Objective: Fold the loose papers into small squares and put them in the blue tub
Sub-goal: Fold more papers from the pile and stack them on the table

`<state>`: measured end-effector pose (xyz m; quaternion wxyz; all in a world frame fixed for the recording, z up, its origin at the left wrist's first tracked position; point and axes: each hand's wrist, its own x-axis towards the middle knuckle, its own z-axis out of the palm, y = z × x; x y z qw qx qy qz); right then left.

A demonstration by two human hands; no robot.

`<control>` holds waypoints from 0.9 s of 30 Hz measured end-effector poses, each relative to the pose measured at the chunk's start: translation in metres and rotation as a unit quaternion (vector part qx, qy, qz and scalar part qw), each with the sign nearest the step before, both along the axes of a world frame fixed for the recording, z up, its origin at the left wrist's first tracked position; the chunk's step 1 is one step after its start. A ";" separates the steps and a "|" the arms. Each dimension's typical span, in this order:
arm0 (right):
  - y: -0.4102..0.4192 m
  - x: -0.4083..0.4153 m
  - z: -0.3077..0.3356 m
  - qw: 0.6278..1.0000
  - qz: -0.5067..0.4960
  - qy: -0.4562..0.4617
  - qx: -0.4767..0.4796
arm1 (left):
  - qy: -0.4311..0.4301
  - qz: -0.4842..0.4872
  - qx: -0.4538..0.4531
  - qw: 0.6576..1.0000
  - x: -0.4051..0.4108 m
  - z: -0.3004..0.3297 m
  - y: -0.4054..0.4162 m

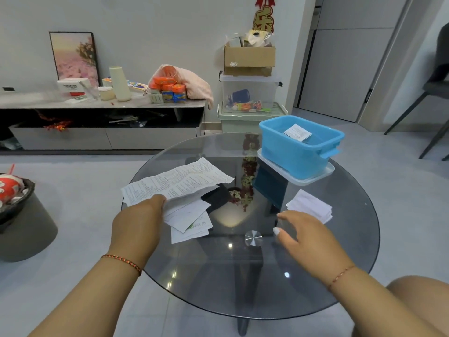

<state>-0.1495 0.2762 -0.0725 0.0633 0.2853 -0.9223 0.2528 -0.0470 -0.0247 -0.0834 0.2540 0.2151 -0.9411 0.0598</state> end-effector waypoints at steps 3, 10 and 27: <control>0.011 -0.016 0.005 0.992 -0.057 -0.087 -0.075 | 0.108 -0.038 -0.034 0.993 -0.001 0.008 0.005; 0.018 -0.017 0.014 0.972 -0.039 -0.089 -0.216 | 0.234 -0.140 0.011 0.962 0.011 0.026 0.029; 0.020 0.021 0.017 0.917 0.118 -0.246 -0.290 | -0.010 -0.264 0.385 0.884 0.062 0.019 0.080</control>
